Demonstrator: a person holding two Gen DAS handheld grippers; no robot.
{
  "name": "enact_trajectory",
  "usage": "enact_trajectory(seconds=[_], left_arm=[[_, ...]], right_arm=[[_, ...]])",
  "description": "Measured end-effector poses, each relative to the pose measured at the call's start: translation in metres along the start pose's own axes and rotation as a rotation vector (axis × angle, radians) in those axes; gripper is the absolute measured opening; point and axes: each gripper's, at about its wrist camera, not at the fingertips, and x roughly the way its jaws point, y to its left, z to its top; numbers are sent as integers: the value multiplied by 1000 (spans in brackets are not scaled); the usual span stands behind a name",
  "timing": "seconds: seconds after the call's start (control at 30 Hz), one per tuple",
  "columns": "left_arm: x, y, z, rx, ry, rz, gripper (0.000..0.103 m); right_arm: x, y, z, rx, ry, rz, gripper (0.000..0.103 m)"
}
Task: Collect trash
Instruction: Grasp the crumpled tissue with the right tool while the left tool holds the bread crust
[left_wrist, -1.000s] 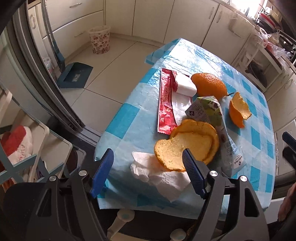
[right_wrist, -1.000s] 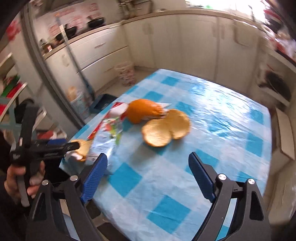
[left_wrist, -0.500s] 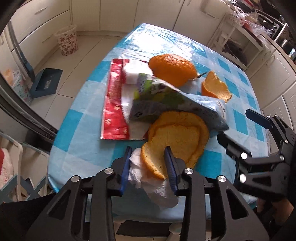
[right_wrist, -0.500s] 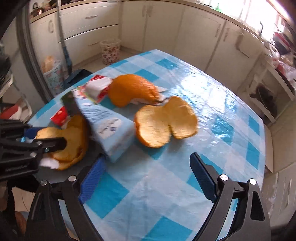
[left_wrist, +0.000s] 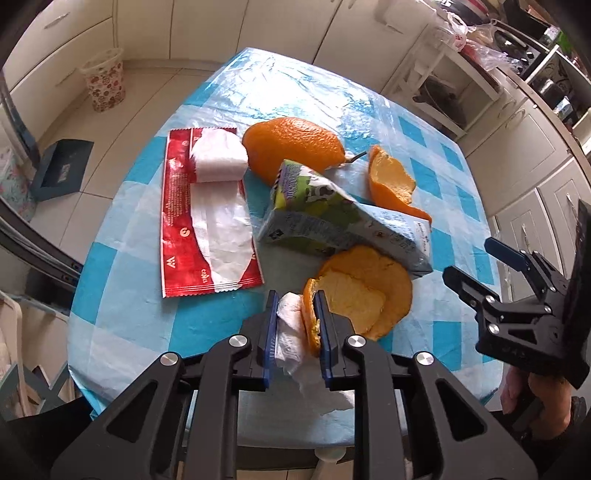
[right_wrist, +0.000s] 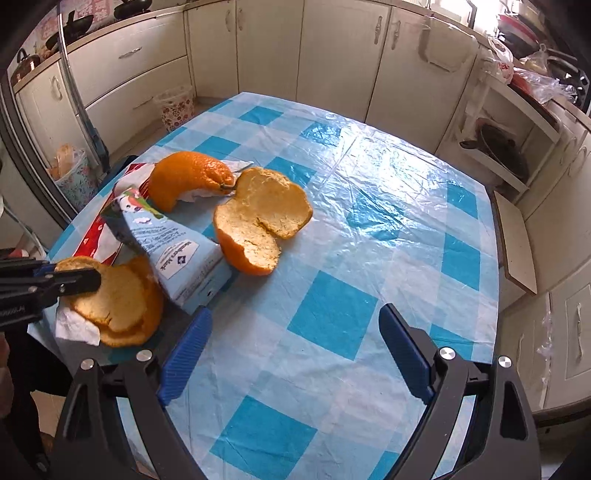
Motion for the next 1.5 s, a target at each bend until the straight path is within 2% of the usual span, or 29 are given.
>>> enact_trajectory(seconds=[0.03, 0.1, 0.13, 0.17, 0.23, 0.33, 0.4, 0.43, 0.47, 0.53, 0.8, 0.9, 1.1, 1.27, 1.4, 1.47, 1.5], left_arm=[[2, 4, 1, -13, 13, 8, 19], [5, 9, 1, -29, 29, 23, 33], [6, 10, 2, -28, 31, 35, 47], [7, 11, 3, -21, 25, 49, 53], [6, 10, 5, -12, 2, 80, 56], [8, 14, 9, -22, 3, 73, 56], [11, 15, 10, -16, 19, 46, 39], [13, 15, 10, -9, 34, 23, 17], [13, 14, 10, -5, 40, 9, 11], [8, 12, 9, 5, 18, -3, 8], [8, 15, 6, -24, 44, -38, 8], [-4, 25, 9, -83, -8, -66, 7], [-39, 56, 13, -235, -151, -185, 7], [-60, 66, 15, -272, -244, -161, 7], [-61, 80, 16, -310, -247, -156, 7], [-60, 88, 15, -328, -243, -156, 7], [-60, 90, 15, -333, -243, -154, 7]], right_arm=[[-3, 3, -2, -14, -5, 5, 88], [-7, 11, -3, -51, -20, 28, 88], [-9, 15, -3, -69, -27, 37, 88], [-11, 19, -2, -85, -33, 45, 88], [-16, 29, -2, -117, -52, 71, 88], [-26, 46, 0, -161, -101, 157, 88], [-30, 63, -1, -206, -111, 226, 88], [-31, 74, -2, -238, -112, 242, 88], [-31, 84, -3, -276, -110, 243, 88], [-29, 101, -7, -339, -106, 240, 88], [-14, 112, -7, -324, -69, 307, 88], [-7, 114, -6, -294, -49, 344, 88], [-4, 132, -2, -320, -71, 374, 88], [5, 150, -2, -358, -67, 375, 87], [21, 163, -2, -397, -39, 351, 81], [32, 164, -3, -403, -9, 326, 72], [34, 161, -3, -386, -12, 341, 71]])
